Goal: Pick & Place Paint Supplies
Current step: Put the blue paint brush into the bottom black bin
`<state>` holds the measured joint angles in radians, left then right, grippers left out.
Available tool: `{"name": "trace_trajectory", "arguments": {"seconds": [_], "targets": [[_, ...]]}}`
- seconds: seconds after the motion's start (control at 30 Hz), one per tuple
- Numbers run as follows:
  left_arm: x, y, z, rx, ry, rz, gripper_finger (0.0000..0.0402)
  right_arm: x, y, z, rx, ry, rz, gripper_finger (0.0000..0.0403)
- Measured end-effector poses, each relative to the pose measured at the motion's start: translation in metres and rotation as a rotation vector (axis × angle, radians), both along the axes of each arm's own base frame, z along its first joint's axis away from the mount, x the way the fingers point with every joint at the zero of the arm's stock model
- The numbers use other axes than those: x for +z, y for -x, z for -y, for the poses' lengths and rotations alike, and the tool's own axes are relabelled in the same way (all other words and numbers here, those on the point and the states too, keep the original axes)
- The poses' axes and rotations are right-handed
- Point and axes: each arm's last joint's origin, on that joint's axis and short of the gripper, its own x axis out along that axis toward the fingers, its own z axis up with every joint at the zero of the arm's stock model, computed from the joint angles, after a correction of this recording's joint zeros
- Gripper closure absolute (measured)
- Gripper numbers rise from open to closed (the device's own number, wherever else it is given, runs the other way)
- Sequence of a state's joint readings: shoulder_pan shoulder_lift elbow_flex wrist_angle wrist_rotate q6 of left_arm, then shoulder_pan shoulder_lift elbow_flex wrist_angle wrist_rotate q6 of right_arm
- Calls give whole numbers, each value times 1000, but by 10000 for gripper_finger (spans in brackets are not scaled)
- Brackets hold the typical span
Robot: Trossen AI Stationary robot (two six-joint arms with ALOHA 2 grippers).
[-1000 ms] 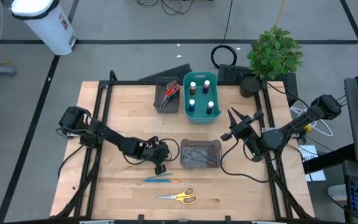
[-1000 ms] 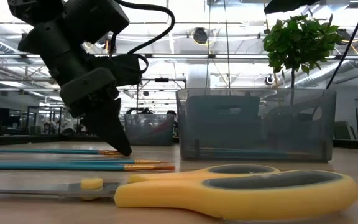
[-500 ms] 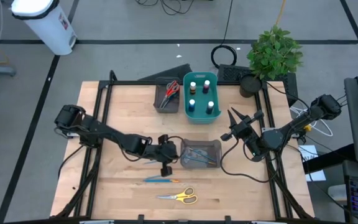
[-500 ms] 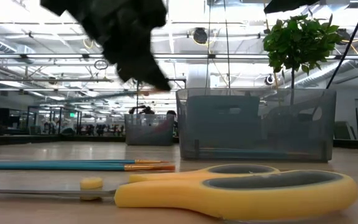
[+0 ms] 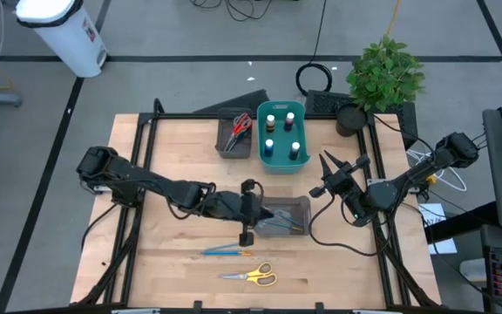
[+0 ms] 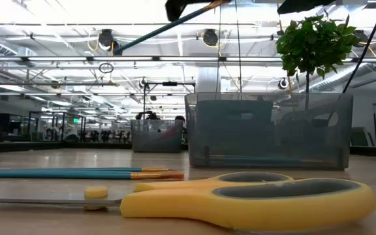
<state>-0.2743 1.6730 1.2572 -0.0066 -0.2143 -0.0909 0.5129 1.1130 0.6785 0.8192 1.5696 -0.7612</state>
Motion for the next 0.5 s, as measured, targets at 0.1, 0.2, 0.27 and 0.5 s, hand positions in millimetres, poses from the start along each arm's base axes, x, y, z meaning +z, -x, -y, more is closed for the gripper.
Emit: {"name": "trace_trajectory", "arguments": {"seconds": [0.1, 0.2, 0.27, 0.5], "targets": [[6, -3, -3, -6, -16, 66, 395, 0, 0, 0, 0, 0, 0, 344], [8, -6, -8, 1, -28, 96, 394, 0, 0, 0, 0, 1, -1, 344], [10, -8, -12, 9, -32, 115, 398, 0, 0, 0, 0, 1, -2, 344], [15, -20, -21, -19, 4, 245, 397, 0, 0, 0, -1, 1, -2, 344]]}}
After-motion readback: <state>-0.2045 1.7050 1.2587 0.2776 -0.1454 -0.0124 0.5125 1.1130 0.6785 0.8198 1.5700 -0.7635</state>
